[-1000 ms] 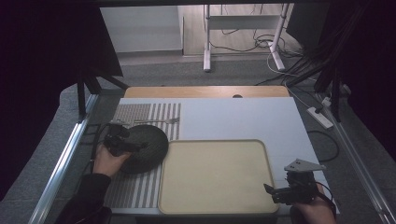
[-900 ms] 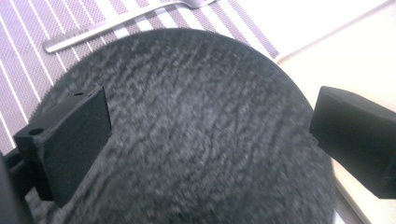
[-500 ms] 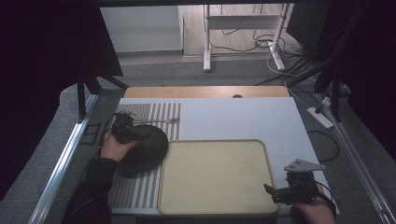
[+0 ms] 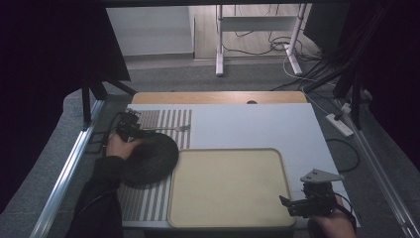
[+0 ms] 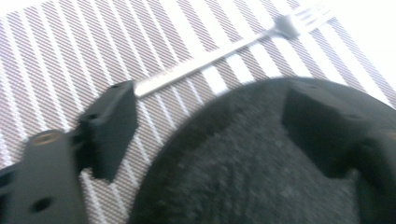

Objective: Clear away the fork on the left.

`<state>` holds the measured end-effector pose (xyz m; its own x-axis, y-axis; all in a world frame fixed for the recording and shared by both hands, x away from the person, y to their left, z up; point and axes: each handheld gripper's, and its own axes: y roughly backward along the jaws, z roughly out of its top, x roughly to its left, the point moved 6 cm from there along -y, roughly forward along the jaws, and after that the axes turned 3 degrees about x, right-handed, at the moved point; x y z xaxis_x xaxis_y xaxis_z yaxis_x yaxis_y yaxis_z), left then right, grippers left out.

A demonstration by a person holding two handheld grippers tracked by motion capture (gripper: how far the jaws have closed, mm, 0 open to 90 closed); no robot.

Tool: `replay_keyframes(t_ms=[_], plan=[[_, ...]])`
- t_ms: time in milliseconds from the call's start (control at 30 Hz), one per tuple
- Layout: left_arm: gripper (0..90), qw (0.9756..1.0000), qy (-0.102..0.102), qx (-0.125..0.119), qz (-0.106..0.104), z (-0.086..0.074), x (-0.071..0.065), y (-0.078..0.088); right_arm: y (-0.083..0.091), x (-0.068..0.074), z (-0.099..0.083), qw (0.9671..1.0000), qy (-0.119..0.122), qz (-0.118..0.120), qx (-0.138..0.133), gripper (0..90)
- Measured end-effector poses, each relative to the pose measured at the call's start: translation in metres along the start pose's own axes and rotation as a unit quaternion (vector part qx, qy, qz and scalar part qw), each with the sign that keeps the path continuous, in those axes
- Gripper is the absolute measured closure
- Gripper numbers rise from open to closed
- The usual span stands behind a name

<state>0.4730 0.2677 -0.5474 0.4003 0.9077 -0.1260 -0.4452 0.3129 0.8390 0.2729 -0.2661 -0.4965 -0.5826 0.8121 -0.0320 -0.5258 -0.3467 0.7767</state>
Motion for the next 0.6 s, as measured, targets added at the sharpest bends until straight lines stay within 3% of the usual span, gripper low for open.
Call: replay_keyframes(t_ms=[133,167,233,333,367,400,600], plan=[[48.9,1.0,0.007,-0.003,0.005,0.007,0.007,-0.002,0.0,0.0,0.0,1.0,0.001,0.0,0.001,0.0],[48.9,0.9999,0.008,-0.002,0.006,0.009,0.009,-0.004,0.0,0.0,0.0,1.0,0.001,0.0,0.001,0.0],[61.6,0.9999,0.006,0.002,0.009,0.013,0.013,-0.007,0.0,0.0,0.0,1.0,0.001,0.0,0.001,0.0],[74.2,0.9999,0.005,0.01,0.011,0.018,0.018,-0.014,0.0,0.0,0.0,1.0,0.001,0.001,0.001,0.0],[74.2,0.9998,0.005,0.011,0.013,0.019,0.019,-0.016,0.0,0.0,0.0,1.0,0.001,0.001,0.001,0.0],[86.0,0.9997,0.006,0.018,0.016,0.022,0.022,-0.021,0.0,0.0,0.0,1.0,0.001,0.001,0.001,0.0],[88.8,0.9989,0.009,0.035,0.031,0.027,0.03,-0.036,0.0,0.0,0.0,1.0,0.002,0.002,0.002,0.0]])
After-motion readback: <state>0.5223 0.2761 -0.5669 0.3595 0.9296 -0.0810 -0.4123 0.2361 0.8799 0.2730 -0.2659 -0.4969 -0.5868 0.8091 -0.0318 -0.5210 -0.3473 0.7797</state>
